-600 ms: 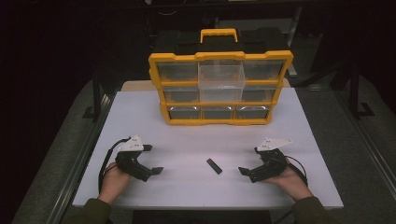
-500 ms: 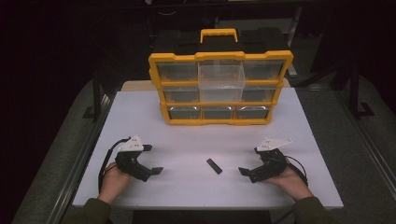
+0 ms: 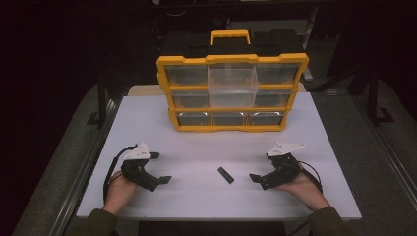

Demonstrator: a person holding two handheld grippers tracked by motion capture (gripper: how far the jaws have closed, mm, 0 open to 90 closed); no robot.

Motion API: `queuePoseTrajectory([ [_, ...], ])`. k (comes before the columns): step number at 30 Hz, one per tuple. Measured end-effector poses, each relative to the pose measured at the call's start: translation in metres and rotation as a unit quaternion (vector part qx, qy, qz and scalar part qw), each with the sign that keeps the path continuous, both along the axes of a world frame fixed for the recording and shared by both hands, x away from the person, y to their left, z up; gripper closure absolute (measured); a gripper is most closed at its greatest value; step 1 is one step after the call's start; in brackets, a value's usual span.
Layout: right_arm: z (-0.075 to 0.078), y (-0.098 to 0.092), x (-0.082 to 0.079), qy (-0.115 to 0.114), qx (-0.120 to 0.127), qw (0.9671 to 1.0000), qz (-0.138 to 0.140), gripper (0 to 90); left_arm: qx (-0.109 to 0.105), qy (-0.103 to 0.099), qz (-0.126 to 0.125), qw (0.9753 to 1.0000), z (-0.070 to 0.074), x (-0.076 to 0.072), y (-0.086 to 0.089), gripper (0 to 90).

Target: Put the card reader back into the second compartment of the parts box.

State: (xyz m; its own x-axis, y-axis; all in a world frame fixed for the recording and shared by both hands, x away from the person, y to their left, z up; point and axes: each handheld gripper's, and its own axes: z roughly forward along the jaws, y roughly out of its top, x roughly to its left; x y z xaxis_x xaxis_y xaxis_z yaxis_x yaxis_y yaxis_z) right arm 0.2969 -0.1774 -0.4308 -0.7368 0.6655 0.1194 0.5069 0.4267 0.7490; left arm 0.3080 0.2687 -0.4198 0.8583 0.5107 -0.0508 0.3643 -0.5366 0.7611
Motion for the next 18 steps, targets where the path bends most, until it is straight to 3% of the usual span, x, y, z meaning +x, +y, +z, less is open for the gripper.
queuePoseTrajectory([
  [18, 0.0066, 0.0046, 0.0072, 0.002, 0.01, 0.9999, 0.003, 0.0, -0.001, -0.002, -0.001, 1.0, 0.0002, -0.0001, -0.0007, 0.4],
])
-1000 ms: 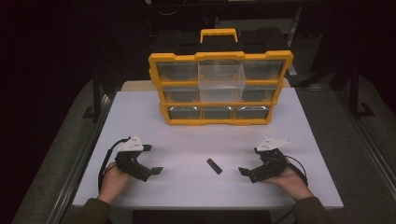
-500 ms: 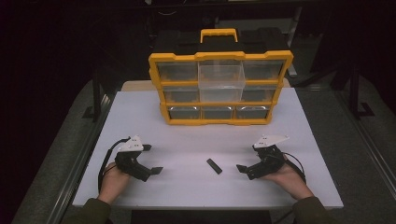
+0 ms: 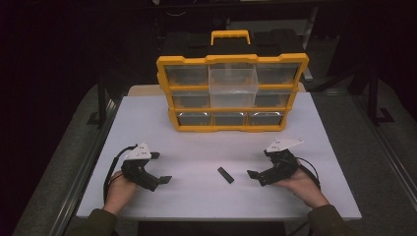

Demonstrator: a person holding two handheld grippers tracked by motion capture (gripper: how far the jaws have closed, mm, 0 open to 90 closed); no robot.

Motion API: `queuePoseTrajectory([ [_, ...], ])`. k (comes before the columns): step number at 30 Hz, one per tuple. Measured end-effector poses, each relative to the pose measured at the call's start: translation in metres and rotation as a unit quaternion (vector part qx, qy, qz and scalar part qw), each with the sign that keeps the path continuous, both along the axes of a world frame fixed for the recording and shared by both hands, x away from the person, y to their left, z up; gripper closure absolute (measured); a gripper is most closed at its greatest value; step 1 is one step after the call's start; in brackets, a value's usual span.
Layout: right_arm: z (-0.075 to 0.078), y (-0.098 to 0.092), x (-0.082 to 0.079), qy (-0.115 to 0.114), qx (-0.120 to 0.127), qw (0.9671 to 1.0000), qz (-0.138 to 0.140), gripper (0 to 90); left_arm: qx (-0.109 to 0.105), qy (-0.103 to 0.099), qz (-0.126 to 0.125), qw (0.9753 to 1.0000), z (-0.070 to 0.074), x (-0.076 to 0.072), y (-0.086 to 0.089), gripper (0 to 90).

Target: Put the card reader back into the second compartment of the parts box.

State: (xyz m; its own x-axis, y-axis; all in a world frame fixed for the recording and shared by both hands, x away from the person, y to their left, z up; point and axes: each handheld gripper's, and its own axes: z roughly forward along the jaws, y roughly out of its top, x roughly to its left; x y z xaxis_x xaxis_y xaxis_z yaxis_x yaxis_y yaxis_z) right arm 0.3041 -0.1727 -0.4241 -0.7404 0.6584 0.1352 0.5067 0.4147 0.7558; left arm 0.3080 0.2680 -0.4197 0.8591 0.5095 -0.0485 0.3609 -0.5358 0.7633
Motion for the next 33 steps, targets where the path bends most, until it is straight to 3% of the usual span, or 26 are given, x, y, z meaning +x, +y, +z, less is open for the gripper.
queuePoseTrajectory([
  [33, 0.017, 0.02, 0.014, -0.007, 0.005, 0.9997, 0.022, 0.0, 0.002, -0.001, -0.001, 1.0, 0.0, 0.0, -0.001, 0.4],
])
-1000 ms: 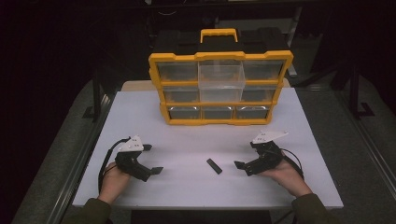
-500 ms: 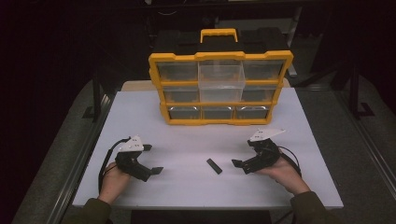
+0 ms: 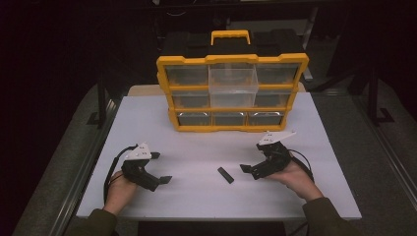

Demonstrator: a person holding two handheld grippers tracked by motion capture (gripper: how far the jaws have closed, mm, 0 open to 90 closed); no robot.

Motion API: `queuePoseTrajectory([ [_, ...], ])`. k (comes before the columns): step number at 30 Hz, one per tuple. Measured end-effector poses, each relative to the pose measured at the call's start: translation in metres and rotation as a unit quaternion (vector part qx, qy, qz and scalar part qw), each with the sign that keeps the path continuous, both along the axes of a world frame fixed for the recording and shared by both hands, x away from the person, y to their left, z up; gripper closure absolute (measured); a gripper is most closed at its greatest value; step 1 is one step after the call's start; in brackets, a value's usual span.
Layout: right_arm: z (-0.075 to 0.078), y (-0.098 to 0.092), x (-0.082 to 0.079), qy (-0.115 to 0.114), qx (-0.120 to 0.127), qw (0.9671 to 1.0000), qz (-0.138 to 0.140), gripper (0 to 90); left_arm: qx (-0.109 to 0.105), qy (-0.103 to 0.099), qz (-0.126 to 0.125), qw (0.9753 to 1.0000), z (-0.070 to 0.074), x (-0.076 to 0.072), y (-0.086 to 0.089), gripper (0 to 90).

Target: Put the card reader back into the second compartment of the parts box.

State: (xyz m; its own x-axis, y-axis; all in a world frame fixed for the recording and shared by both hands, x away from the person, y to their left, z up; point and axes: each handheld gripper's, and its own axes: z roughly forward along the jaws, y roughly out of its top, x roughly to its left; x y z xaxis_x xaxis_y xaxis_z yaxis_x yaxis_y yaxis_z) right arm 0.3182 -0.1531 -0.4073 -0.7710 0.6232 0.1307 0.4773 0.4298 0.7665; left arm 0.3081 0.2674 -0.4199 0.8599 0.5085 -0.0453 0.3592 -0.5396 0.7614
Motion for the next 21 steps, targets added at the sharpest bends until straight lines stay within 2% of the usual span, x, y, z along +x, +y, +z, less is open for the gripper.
queuePoseTrajectory([
  [9, 0.004, 0.007, 0.004, 0.005, 0.003, 1.0, 0.004, 0.0, -0.001, 0.0, 0.001, 1.0, 0.0, 0.0, 0.0, 0.4],
  [21, 0.008, 0.016, 0.009, 0.0, 0.001, 0.9999, 0.011, 0.0, 0.001, 0.0, 0.002, 1.0, 0.0, 0.0, 0.0, 0.4],
])
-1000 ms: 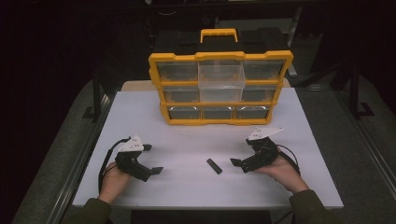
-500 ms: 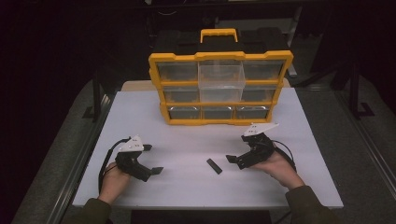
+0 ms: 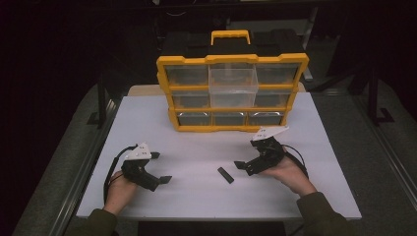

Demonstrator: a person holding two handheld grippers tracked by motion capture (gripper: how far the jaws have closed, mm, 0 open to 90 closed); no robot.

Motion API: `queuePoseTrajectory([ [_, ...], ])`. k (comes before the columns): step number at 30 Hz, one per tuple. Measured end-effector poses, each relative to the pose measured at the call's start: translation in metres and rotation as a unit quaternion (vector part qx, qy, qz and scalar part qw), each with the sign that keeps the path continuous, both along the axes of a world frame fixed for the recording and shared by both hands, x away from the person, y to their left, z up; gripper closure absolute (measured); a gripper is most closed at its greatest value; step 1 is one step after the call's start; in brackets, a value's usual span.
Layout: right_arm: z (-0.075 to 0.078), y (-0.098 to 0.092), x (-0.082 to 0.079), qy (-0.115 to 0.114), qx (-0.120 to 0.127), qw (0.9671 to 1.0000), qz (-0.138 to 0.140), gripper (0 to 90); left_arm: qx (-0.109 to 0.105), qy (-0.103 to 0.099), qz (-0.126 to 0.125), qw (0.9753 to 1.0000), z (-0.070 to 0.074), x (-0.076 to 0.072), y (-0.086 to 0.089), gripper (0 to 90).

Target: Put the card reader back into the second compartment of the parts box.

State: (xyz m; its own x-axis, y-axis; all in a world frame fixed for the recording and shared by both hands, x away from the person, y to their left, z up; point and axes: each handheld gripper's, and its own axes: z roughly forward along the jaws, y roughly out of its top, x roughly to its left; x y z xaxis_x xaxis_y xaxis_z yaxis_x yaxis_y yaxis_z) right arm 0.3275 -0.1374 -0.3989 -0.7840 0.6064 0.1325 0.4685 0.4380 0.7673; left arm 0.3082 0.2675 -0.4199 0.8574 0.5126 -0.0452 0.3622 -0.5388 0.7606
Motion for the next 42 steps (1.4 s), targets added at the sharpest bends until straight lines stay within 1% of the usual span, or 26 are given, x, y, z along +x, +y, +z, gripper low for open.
queuePoseTrajectory([
  [23, 0.006, 0.021, 0.01, 0.0, 0.007, 0.9998, 0.02, 0.0, 0.0, 0.001, 0.0, 1.0, 0.0, 0.0, 0.0, 0.4],
  [42, 0.01, 0.042, 0.018, -0.001, 0.007, 0.9993, 0.037, 0.0, 0.001, -0.001, 0.0, 1.0, 0.0, 0.0, 0.0, 0.4],
])
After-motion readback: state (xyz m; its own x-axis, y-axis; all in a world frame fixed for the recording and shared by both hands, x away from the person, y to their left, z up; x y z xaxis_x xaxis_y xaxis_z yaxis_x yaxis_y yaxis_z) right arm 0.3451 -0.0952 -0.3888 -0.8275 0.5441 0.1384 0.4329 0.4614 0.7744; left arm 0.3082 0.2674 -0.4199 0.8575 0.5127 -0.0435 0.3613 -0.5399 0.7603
